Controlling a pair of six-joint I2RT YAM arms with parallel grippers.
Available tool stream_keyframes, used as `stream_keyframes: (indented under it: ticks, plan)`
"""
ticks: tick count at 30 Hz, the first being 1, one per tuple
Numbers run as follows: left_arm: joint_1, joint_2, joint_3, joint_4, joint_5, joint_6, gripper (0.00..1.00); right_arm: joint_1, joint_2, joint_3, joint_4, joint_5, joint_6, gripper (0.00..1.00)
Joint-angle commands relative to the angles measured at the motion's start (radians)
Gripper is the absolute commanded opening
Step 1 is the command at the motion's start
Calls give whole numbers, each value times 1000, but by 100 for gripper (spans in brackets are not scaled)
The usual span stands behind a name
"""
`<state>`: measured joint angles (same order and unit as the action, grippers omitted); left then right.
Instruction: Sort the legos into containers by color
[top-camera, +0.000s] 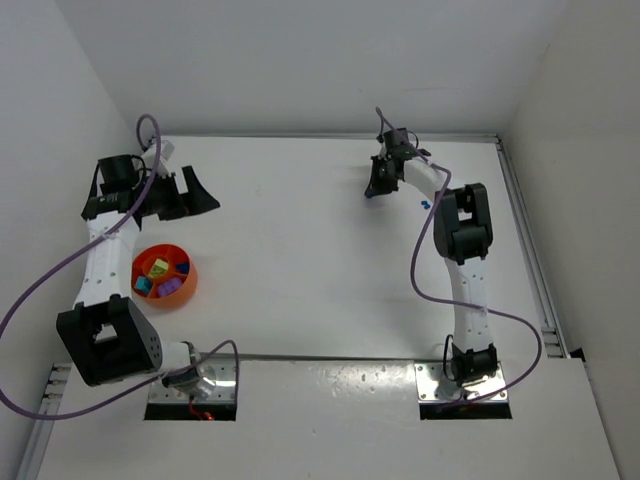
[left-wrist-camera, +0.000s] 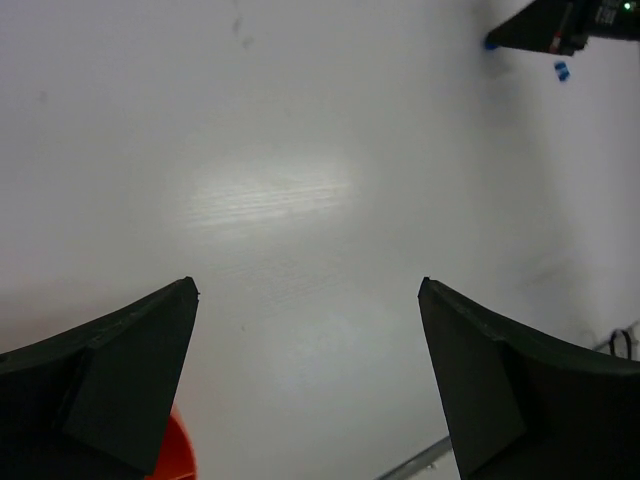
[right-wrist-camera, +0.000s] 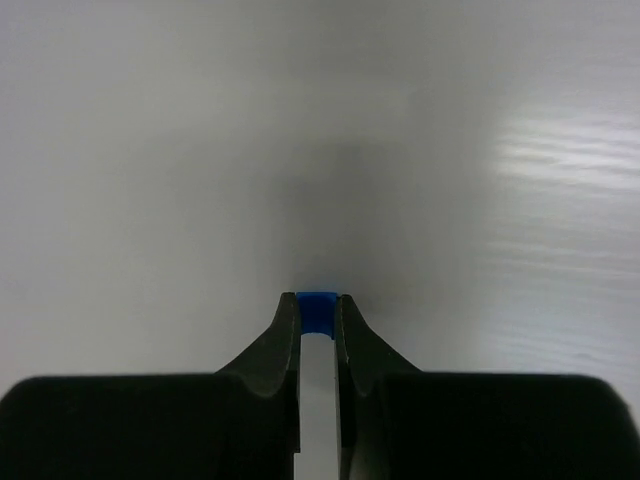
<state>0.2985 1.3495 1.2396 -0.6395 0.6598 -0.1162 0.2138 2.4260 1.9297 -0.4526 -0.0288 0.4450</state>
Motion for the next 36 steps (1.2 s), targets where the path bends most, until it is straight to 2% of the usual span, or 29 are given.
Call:
stream_keyframes:
  ticks: [1,2,3,6,7,9,10,11,12,13,16,18,19,23,27,36]
  plan:
    - [2,-65,-121,49,184,47,99,-1,-140,-102,1,-516,-161,0]
    - [-13,-93,-147,67,184,36,99,-1,-166,-127,27,-701,-161,0]
    - [-25,-108,-173,90,170,26,99,-1,-186,-147,58,-770,-141,0]
    - [-96,-168,-270,216,159,-86,99,24,-212,-210,251,-1021,61,0]
    - [-116,-179,-305,286,141,-115,99,24,-212,-227,315,-1060,240,0]
    - [-157,-202,-330,346,117,-161,99,45,-200,-320,524,-1121,497,0]
    - [-194,-202,-339,386,98,-193,99,45,-190,-360,784,-1122,773,0]
    - [-208,-202,-348,399,66,-204,99,45,-180,-395,899,-1106,893,0]
    - [-220,-202,-357,408,46,-204,99,56,-180,-403,825,-1070,928,0]
    - [-249,-202,-358,419,23,-220,99,68,-180,-385,780,-1050,891,0]
    - [-327,-202,-358,443,-95,-250,98,99,-189,-399,715,-996,942,0]
    - [-361,-191,-358,469,-159,-272,92,113,-214,-399,660,-935,975,0]
    - [-386,-179,-358,483,-172,-281,90,127,-231,-399,547,-907,986,0]
    - [-443,-104,-309,492,-221,-290,75,148,-280,-408,382,-800,1067,0]
    - [-521,-32,-247,492,-245,-290,64,170,-337,-448,269,-744,1101,0]
    - [-591,115,-189,578,-154,-375,60,214,-387,-511,226,-741,1212,0]
